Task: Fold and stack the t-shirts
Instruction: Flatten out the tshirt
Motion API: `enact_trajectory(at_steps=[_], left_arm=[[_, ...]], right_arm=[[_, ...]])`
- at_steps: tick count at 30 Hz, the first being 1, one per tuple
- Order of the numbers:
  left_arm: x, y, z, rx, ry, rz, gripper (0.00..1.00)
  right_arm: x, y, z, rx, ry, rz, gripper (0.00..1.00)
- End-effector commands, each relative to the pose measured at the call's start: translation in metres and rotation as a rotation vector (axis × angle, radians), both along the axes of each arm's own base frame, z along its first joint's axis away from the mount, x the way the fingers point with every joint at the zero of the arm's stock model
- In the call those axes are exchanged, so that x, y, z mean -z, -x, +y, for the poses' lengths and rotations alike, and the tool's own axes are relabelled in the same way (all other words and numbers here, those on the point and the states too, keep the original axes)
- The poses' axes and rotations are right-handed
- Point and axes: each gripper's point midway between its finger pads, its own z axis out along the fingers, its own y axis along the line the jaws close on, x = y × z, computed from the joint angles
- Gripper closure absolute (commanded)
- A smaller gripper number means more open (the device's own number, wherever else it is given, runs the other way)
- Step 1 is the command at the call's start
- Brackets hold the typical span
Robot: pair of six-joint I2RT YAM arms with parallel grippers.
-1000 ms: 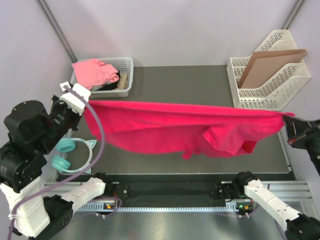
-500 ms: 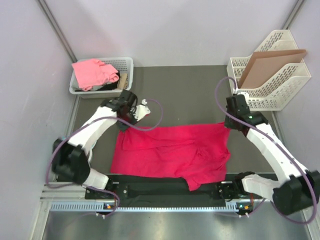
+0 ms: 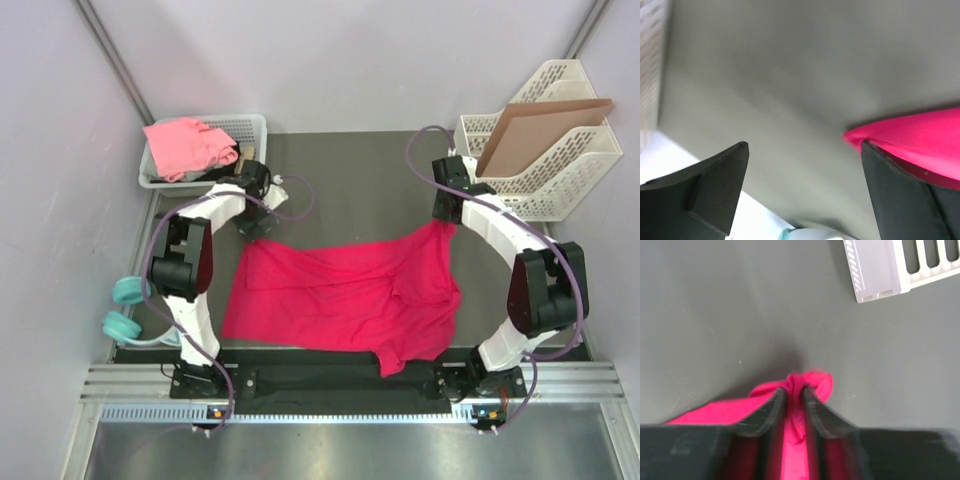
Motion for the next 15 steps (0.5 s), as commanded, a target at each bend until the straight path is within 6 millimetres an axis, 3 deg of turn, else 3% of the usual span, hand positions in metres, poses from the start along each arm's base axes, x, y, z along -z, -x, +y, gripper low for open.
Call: enact_trajectory(at_steps=[1,2,4,5,6,7,8,10,14,15], left_arm=[[-0.056,-0.017,0.014,-0.031,0.016,-0.190,0.01],[-0.079,-0.005,0.011,-0.024,0.044,-0.215,0.01],[-0.080,0.024,-0.004,0.020,0.131,-0.163,0.01],[-0.092,0.046,-0.013,0.050,0.157,-0.150,0.01],[-0.089,0.062,-0.021,0.079,0.182,-0.124,0.01],[-0.073,0.086,-0.023,0.097,0.175,-0.066,0.01],[-0.079,0.102,-0.034,0.137,0.185,-0.081,0.01],[-0.069,0.136,-0.047,0.188,0.223,-0.047,0.01],[-0.051,0.164,-0.057,0.201,0.291,0.003,0.01],[-0.046,0.169,-0.056,0.196,0.292,0.026,0.02]], right_arm=[[-0.023,-0.022,0.002,-0.001,-0.018,-0.084,0.76],[-0.023,-0.022,0.002,0.000,-0.017,-0.083,0.73],[-0.025,-0.019,-0.001,0.004,-0.006,-0.082,0.51],[-0.027,-0.019,-0.001,0.007,-0.002,-0.084,0.44],[-0.030,-0.018,-0.005,0.019,0.011,-0.089,0.31],[-0.032,-0.015,-0.005,0.019,0.021,-0.084,0.24],[-0.039,-0.013,-0.008,0.027,0.034,-0.099,0.17],[-0.045,-0.006,-0.008,0.032,0.048,-0.105,0.13],[-0.068,0.019,-0.002,0.020,0.018,-0.147,0.15],[-0.062,0.030,-0.002,0.015,0.015,-0.121,0.15]])
